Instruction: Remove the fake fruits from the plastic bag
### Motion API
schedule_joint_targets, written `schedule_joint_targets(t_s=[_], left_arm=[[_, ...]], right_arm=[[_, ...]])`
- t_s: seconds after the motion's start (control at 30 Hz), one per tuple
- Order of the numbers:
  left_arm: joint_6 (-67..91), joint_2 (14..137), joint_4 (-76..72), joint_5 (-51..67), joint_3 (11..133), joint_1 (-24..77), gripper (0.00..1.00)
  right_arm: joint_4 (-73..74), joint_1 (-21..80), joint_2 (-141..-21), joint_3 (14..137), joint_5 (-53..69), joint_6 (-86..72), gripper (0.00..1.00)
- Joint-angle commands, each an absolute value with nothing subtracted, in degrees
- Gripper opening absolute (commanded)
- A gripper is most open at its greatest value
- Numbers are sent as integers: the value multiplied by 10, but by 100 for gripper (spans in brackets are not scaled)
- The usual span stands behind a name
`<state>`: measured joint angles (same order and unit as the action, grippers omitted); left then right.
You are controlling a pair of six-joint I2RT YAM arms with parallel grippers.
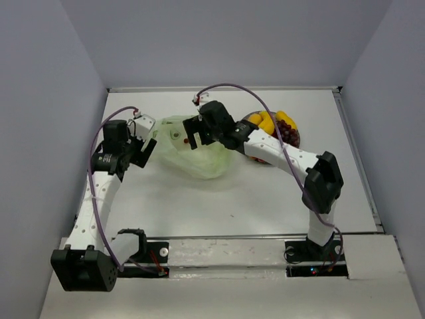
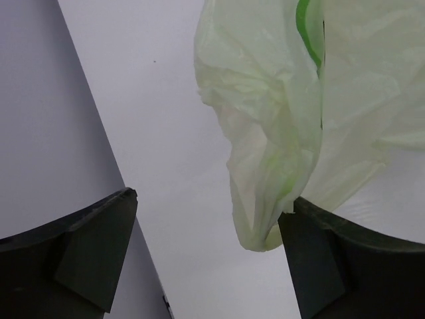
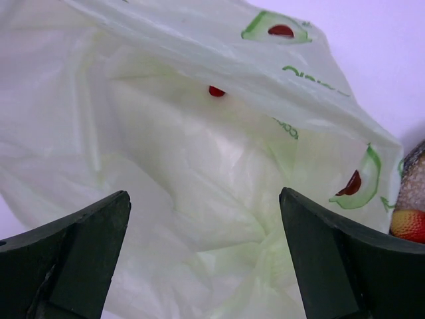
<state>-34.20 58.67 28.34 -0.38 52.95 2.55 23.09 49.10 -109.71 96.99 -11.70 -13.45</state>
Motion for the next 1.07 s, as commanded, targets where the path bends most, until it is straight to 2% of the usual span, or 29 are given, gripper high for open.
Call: schedule_joint_targets(t_s=[0.0,0.27,0.37,0.5,0.6,0.7,0.83,1.03], left_arm=[[-287,588,319,53,630,25,99],[-243,606,370,170,794,25,99],[-218,618,374,189,837,25,99],[-142,648,373,134,895,25,99],[-93,684,378,25,928,18,99],[-69,722,388,-55,959,-32,99],[-50,770,424,-67,982,-108,99],[-64,763,403,-82,917,-167,99]], right_arm=[[256,474,-1040,1032,-92,-125,100],[326,322,-970,1053,-83,-197,100],[364,220,-957,1045,-72,-249,100],[389,83,-931,999,-32,-293,100],[401,34,-928,979,9,-306,100],[424,-2,-940,976,33,-309,100],[457,-21,-961,987,10,-296,100],[458,-59,-953,972,-33,-293,100]])
